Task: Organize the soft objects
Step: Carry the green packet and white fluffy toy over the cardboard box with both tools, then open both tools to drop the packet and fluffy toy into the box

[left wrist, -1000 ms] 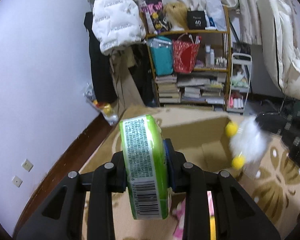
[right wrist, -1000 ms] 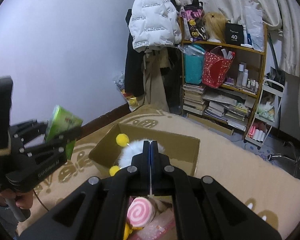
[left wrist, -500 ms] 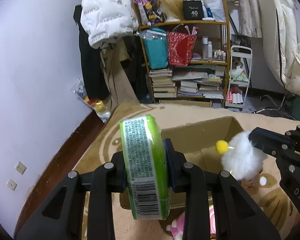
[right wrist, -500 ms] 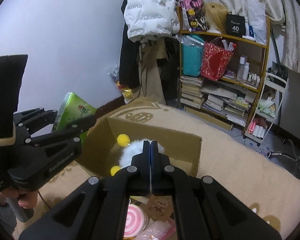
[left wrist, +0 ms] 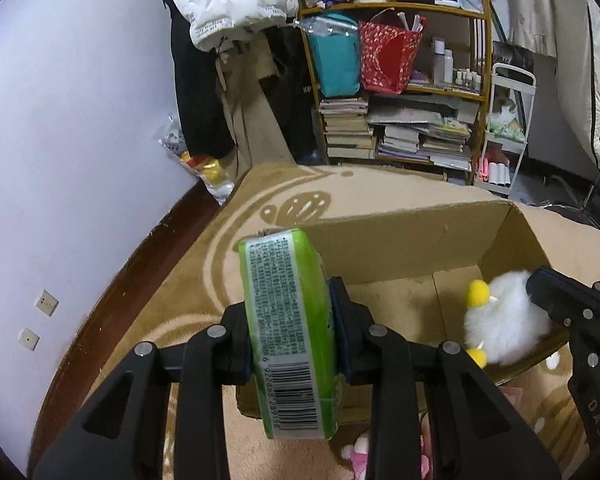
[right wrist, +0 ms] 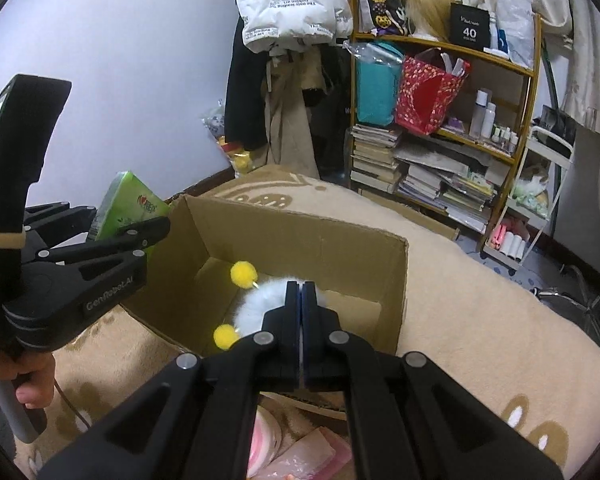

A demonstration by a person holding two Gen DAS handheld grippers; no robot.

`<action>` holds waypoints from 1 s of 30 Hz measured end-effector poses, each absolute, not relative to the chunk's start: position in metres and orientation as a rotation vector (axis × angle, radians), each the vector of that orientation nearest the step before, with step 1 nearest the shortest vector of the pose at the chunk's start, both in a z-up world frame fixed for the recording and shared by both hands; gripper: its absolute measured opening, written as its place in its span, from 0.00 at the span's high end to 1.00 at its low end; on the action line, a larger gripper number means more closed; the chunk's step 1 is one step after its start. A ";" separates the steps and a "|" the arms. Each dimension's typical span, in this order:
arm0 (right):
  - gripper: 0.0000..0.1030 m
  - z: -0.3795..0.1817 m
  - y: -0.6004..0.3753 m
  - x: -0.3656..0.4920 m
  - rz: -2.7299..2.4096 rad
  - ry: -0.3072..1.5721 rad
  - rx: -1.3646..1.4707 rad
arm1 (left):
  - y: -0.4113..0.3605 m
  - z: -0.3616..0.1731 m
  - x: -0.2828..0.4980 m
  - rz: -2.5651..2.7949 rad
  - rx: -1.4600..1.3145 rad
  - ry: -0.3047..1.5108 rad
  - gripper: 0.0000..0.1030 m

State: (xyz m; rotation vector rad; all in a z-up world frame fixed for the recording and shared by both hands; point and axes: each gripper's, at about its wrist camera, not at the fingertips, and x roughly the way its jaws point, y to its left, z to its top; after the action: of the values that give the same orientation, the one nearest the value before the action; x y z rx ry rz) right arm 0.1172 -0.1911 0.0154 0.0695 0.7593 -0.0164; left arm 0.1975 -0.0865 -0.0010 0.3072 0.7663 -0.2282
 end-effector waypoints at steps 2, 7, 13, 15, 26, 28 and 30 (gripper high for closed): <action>0.98 0.014 -0.191 0.116 -0.014 0.760 0.070 | -0.086 -0.003 0.202 -0.228 0.297 0.780 0.71; 0.95 0.015 -0.193 0.114 -0.011 0.767 0.092 | -0.083 -0.003 0.206 -0.235 0.284 0.803 0.67; 0.57 0.024 -0.198 0.104 -0.032 0.732 0.118 | -0.076 0.018 0.191 -0.191 0.319 0.683 0.28; 0.48 0.029 -0.199 0.100 -0.039 0.719 0.125 | -0.075 0.027 0.183 -0.184 0.327 0.659 0.15; 0.00 0.047 -0.217 0.072 -0.021 0.704 0.305 | -0.045 0.051 0.148 -0.157 0.246 0.599 0.01; 0.00 0.048 -0.215 0.067 -0.031 0.704 0.282 | -0.037 0.049 0.140 -0.155 0.227 0.613 0.01; 0.00 0.047 -0.212 0.064 -0.049 0.720 0.246 | -0.033 0.045 0.131 -0.168 0.230 0.630 0.01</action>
State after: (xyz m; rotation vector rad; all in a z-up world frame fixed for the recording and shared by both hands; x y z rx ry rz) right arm 0.0638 -0.2120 0.0472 0.2456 0.7204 -0.0494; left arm 0.1314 -0.0328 0.0451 0.2300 0.6304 -0.1681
